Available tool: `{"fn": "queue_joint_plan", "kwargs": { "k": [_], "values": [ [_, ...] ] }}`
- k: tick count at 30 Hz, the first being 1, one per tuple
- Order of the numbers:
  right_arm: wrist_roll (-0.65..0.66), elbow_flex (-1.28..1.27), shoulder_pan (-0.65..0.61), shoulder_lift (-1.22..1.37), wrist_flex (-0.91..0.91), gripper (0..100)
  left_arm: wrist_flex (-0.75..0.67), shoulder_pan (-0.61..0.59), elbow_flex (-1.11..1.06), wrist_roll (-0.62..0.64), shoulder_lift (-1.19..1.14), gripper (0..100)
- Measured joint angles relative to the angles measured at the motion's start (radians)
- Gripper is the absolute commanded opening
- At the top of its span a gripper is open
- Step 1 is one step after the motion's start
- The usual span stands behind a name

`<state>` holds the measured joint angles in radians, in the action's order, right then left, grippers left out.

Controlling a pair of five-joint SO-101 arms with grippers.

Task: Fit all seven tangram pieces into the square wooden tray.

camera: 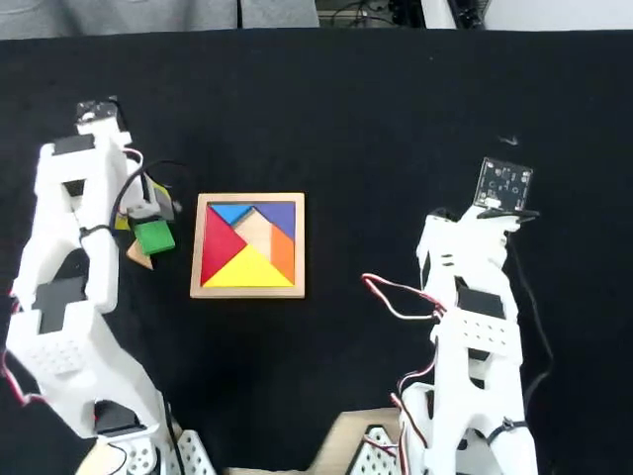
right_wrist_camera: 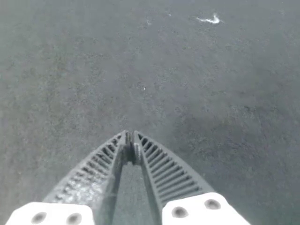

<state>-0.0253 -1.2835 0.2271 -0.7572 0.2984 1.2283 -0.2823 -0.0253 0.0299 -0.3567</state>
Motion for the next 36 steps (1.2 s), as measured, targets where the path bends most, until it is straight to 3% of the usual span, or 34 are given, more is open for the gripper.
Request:
{"fn": "queue_joint_plan", "kwargs": {
  "k": [7, 22, 29, 36],
  "values": [
    [0.006, 0.0, -0.015, 0.0, 0.0, 1.5, 0.008, 0.055, 0.0, 0.086, -0.063, 26],
    [0.006, 0.0, -0.021, 0.0, 0.0, 1.5, -0.018, 0.074, -0.048, 0.106, -0.068, 26],
    [0.006, 0.0, -0.02, 0.0, 0.0, 1.5, -0.006, 0.077, -0.064, 0.233, -0.068, 26],
    [0.006, 0.0, -0.021, 0.0, 0.0, 1.5, -0.087, 0.081, -0.071, 0.252, -0.095, 26]
  ]
}}
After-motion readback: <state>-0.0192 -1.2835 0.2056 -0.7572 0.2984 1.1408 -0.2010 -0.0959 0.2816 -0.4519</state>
